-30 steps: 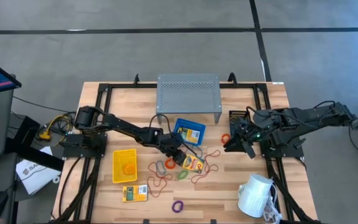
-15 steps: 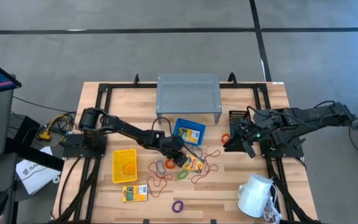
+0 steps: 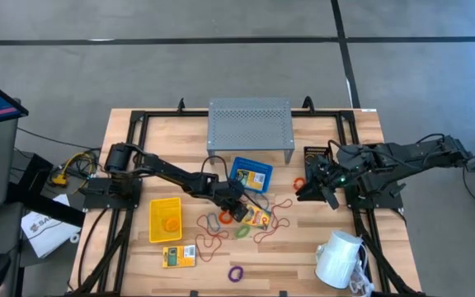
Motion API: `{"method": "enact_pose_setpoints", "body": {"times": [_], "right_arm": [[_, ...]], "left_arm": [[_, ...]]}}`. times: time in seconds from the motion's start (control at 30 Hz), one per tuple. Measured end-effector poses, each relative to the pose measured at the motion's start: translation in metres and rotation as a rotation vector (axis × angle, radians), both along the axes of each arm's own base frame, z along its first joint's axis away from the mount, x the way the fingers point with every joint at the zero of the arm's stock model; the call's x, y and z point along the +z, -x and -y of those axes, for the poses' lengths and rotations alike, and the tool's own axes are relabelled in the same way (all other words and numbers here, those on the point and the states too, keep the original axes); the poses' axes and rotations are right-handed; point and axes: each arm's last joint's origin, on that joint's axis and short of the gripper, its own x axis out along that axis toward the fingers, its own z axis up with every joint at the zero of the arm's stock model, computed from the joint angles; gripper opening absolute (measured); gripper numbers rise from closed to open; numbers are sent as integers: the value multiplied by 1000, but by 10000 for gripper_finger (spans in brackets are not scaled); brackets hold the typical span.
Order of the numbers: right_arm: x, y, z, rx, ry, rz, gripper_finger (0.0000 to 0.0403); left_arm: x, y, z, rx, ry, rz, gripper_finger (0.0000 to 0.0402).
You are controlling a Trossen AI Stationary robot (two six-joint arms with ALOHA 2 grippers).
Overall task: Pick & Place Office Desk Supplies
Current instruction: Put the yellow crayon box into the blue bin
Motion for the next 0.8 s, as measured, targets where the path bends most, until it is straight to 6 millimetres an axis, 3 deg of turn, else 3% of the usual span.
{"method": "enact_pose_setpoints", "body": {"times": [0.1, 0.4, 0.8], "right_arm": [[0, 0, 0, 0, 0, 0, 118], [0, 0, 0, 0, 0, -1, 118], [0, 0, 0, 1, 0, -2, 118]], "left_arm": [[0, 0, 0, -3, 5, 1, 6], [1, -2, 2, -41, 54, 18, 1], [37, 2, 0, -75, 30, 119, 0]]}}
